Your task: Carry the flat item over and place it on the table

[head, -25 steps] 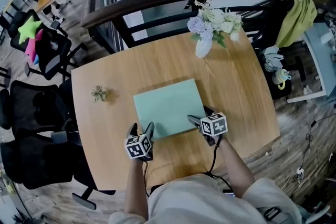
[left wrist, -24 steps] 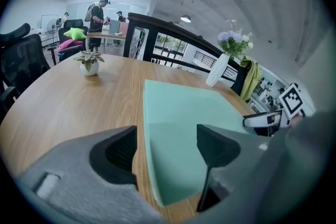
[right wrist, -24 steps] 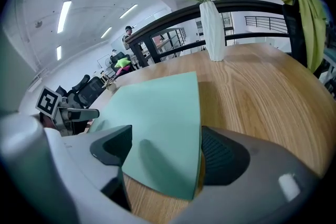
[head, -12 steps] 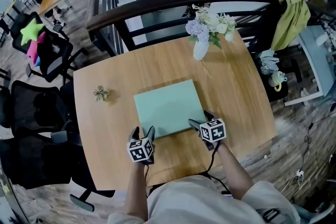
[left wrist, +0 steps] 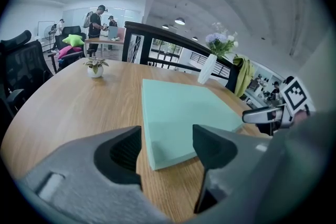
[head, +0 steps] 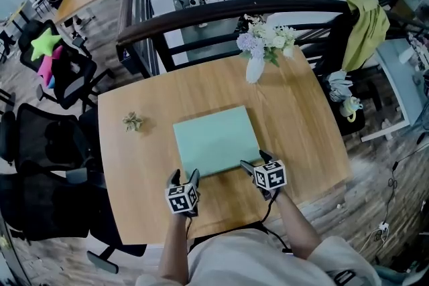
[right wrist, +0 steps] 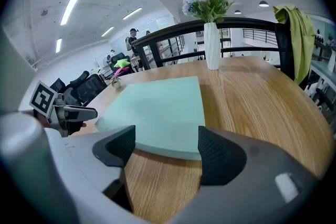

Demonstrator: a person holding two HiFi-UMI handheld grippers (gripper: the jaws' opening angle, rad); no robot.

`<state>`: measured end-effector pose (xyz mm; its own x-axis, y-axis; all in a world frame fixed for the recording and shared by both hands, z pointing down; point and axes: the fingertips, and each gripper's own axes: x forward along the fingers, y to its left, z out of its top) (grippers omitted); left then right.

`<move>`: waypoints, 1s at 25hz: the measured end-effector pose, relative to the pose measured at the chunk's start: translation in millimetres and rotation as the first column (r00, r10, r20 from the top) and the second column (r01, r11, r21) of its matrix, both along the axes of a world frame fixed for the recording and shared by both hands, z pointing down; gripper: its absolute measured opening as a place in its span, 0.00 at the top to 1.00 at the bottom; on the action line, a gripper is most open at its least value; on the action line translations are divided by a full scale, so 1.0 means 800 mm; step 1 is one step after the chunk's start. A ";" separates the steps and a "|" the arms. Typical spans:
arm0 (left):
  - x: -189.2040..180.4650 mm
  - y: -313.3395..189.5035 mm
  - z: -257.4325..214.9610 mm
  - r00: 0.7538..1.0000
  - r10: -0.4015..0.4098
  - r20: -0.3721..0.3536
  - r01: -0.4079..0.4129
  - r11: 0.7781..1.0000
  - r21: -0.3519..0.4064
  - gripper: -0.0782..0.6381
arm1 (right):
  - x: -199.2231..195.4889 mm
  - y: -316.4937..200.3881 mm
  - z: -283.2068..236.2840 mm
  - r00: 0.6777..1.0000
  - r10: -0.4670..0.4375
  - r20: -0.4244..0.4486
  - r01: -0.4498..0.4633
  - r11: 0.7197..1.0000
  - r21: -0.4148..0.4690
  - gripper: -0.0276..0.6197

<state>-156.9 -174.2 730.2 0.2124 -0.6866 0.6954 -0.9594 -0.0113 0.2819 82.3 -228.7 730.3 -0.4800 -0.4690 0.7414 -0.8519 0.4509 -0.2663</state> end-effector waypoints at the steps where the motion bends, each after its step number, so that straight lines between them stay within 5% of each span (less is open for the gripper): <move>1: 0.000 0.003 -0.001 1.000 -0.001 0.002 0.001 1.000 0.002 0.45 | 0.000 0.004 -0.001 1.000 -0.001 -0.002 0.001 1.000 0.002 0.36; 25: 0.031 0.069 -0.024 0.996 0.086 0.038 -0.088 0.995 0.057 0.72 | -0.047 0.097 -0.025 0.995 -0.066 -0.074 0.074 0.990 0.116 0.75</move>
<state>-132.0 -119.4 711.3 0.2485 -0.7064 0.6627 -0.9636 -0.1103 0.2437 44.9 -150.8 710.2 -0.4640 -0.5226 0.7152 -0.8318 0.5348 -0.1488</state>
